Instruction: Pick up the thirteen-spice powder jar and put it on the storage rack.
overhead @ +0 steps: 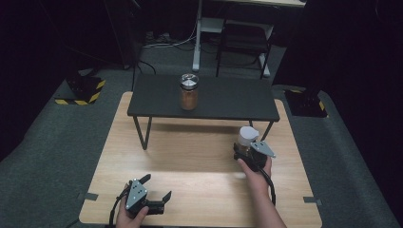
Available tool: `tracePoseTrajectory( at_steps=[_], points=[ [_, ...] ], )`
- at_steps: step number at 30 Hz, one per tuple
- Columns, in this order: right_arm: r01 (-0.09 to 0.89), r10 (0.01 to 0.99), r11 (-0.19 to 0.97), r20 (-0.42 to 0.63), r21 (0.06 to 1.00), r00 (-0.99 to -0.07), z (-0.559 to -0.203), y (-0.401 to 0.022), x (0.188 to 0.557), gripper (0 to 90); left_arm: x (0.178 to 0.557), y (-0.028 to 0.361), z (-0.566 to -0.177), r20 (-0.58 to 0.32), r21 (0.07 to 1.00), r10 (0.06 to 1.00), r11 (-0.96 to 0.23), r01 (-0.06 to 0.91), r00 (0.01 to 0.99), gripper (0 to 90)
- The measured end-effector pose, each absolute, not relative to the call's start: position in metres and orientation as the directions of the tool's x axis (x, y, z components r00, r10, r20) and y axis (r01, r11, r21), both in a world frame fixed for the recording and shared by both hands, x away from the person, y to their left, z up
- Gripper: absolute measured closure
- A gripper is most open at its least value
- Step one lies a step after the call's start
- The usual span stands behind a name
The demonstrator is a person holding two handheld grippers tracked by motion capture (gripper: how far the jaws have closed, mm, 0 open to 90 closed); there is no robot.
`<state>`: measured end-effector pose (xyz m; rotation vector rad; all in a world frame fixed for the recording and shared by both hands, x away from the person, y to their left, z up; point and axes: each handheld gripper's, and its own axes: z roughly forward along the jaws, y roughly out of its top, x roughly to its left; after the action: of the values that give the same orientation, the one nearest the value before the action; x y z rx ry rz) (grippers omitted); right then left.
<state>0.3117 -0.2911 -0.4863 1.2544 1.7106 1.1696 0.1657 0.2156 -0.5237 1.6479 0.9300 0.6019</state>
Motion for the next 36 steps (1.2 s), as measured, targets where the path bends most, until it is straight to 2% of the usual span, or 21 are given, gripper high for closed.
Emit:
tracePoseTrajectory(
  at_steps=[7,19,28,36],
  points=[
    [0.299,0.968,0.111,-0.035,0.948,-0.249,-0.491,-0.285,0.312,28.4,0.166,0.217,-0.524,-0.078,0.959,0.822,-0.094,0.269,0.564,0.5],
    [0.308,0.973,0.091,-0.018,0.947,-0.231,-0.485,-0.282,0.316,30.3,0.165,0.216,-0.524,-0.074,0.96,0.823,-0.094,0.264,0.563,0.5],
    [0.316,0.964,0.119,-0.033,0.941,-0.263,-0.477,-0.284,0.312,30.6,0.166,0.217,-0.523,-0.087,0.957,0.824,-0.087,0.277,0.56,0.5],
    [0.256,0.944,0.143,-0.054,0.956,-0.325,-0.473,-0.287,0.29,30.6,0.166,0.217,-0.523,-0.088,0.956,0.824,-0.088,0.279,0.56,0.5]
  ],
)
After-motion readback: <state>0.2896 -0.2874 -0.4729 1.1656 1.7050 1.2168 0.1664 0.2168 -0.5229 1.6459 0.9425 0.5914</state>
